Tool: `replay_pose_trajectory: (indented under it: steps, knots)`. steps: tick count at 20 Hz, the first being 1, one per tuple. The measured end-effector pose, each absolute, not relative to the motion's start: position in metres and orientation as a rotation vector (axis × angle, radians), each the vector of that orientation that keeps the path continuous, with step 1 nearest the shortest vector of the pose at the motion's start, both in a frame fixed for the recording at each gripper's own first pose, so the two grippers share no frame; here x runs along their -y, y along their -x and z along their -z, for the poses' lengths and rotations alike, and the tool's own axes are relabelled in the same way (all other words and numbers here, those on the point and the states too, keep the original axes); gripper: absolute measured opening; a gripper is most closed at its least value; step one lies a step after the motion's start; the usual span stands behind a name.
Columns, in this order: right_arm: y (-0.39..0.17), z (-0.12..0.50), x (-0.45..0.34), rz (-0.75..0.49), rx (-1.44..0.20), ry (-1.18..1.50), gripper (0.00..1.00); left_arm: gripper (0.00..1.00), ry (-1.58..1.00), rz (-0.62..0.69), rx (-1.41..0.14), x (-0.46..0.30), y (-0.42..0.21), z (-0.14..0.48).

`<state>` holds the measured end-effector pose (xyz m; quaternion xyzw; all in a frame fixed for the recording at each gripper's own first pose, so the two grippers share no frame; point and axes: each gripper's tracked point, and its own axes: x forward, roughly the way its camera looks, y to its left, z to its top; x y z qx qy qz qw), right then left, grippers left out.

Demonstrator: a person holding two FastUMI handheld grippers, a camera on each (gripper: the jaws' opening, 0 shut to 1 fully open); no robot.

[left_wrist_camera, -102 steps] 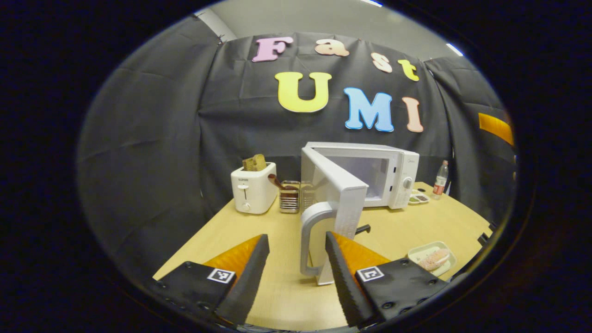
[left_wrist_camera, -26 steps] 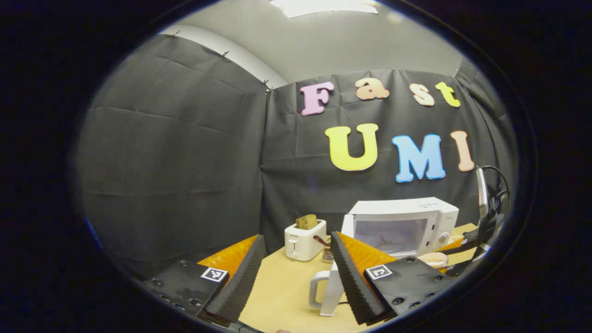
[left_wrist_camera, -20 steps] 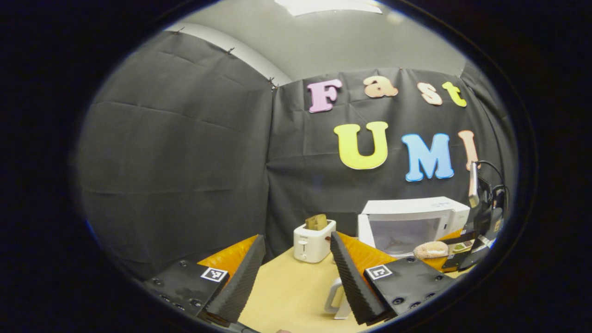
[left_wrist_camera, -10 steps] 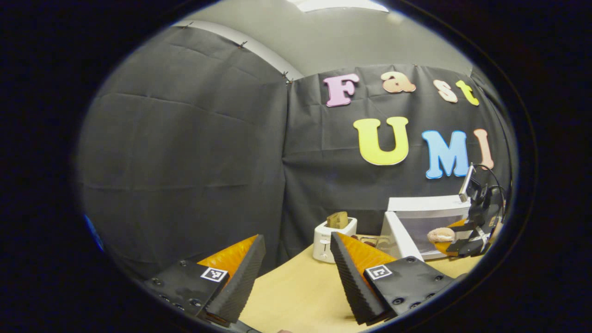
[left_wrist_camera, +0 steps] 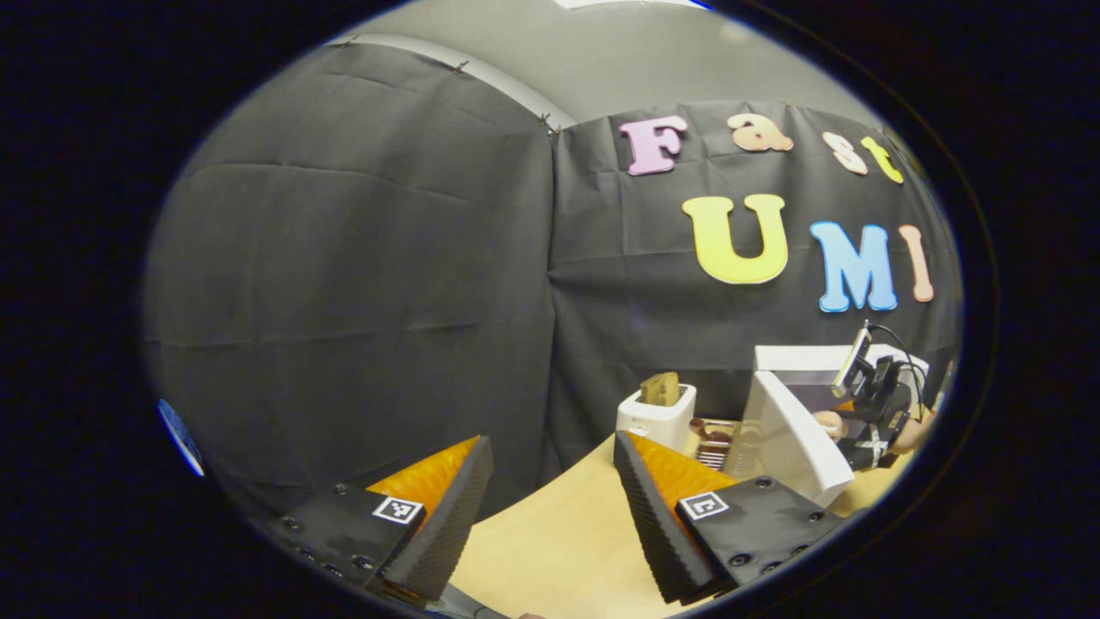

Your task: Open the microwave oven with the left hand, put the food in, and close the microwave oven.

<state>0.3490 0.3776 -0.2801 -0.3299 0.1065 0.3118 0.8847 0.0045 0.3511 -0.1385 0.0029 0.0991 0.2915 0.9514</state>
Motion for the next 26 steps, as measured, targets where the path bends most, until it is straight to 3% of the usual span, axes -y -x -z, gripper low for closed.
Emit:
replay_pose_trajectory:
  steps: [6,9,10,11,18,26]
  knots:
    - [-0.37,0.306,-0.377,-0.594,-0.253,0.725,0.75,0.93,-0.002,-0.593,-0.223,-0.351,-0.007,0.149]
    - [-0.373,0.304,-0.376,-0.591,-0.248,0.728,0.8,0.93,-0.008,-0.576,-0.23,-0.348,-0.008,0.153]
    - [-0.371,0.3,-0.377,-0.593,-0.24,0.721,0.83,0.93,-0.006,-0.572,-0.232,-0.346,-0.01,0.154]
    - [-0.37,0.296,-0.376,-0.59,-0.237,0.715,0.95,0.93,-0.005,-0.568,-0.236,-0.342,-0.017,0.159]
    - [-0.329,0.262,-0.359,-0.581,-0.247,0.57,0.96,0.94,-0.021,-0.494,-0.251,-0.317,-0.04,0.179]
    - [-0.283,0.181,-0.323,-0.553,-0.172,0.364,0.97,0.93,-0.01,-0.4,-0.295,-0.283,-0.064,0.216]
